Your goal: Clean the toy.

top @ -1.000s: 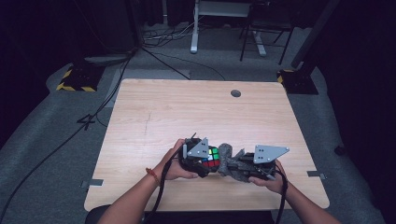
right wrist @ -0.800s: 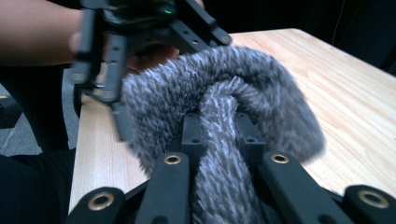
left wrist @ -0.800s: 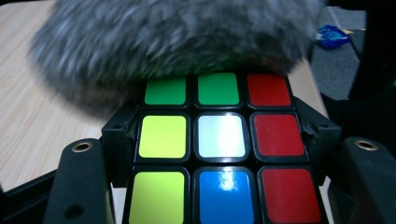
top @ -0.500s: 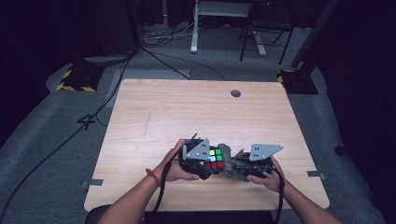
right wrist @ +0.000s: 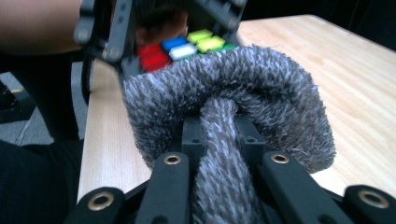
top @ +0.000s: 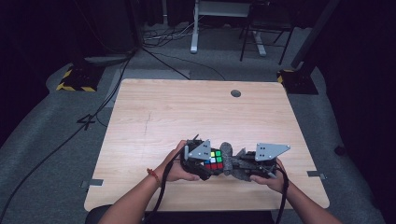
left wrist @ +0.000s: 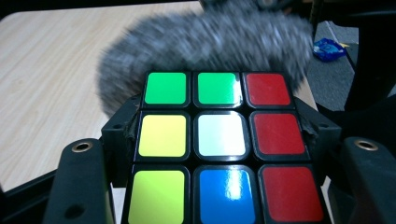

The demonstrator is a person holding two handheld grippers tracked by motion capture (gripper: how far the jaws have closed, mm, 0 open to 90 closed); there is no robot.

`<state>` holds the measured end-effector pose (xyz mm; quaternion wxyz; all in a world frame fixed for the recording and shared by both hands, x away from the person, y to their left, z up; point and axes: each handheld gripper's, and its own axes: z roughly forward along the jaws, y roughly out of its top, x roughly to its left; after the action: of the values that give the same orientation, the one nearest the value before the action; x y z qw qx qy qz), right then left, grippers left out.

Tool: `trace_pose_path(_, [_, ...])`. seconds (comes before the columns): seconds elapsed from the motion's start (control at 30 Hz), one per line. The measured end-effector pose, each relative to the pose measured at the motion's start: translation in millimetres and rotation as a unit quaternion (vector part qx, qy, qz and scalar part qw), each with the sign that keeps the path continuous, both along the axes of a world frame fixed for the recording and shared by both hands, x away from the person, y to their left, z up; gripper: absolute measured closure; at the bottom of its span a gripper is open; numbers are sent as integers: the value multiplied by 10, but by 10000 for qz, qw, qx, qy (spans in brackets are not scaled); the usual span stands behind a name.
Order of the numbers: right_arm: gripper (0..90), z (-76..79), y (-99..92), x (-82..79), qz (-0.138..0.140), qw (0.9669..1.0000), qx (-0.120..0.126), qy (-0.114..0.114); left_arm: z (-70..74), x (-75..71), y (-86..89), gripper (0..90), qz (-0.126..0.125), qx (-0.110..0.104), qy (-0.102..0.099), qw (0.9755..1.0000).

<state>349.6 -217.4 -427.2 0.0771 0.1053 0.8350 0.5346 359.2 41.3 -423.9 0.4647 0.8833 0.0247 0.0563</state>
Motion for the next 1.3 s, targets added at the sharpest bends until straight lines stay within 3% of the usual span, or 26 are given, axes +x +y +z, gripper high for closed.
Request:
trace_pose_path(0.1, [787,47,-42,7,-24,9998,184,-8,-44,-50,-76,335,-109,146,-13,9998])
trace_pose_path(0.2, [787,45,-44,2,-68,9999,120,-58,-43,-62,-104,335,-91,190,-83,9997])
trace_pose_path(0.37, [787,-12,-20,29,-177,9998,-98,20,22,-45,-36,335,-45,-71,-34,10000])
trace_pose_path(0.53, [787,-101,41,62,-213,9990,-382,131,88,-34,33,335,30,-199,-129,9997])
trace_pose_path(0.63, [787,-212,89,93,-171,9973,-640,309,130,-45,63,335,79,-332,-145,9993])
trace_pose_path(0.73, [786,-282,137,110,-49,9963,-746,432,139,-46,68,335,47,-396,-159,9991])
trace_pose_path(0.9, [786,-262,147,84,203,9970,-515,540,128,-29,65,334,-35,-544,-86,9985])
trace_pose_path(0.97, [786,-259,128,86,196,9971,-458,583,113,-20,68,333,-12,-501,-113,9987])
trace_pose_path(1.03, [787,-246,86,104,210,9971,-292,672,98,6,94,331,26,-598,18,9982])
trace_pose_path(1.3, [787,-193,-8,129,187,9972,123,712,75,40,136,328,63,-438,26,9990])
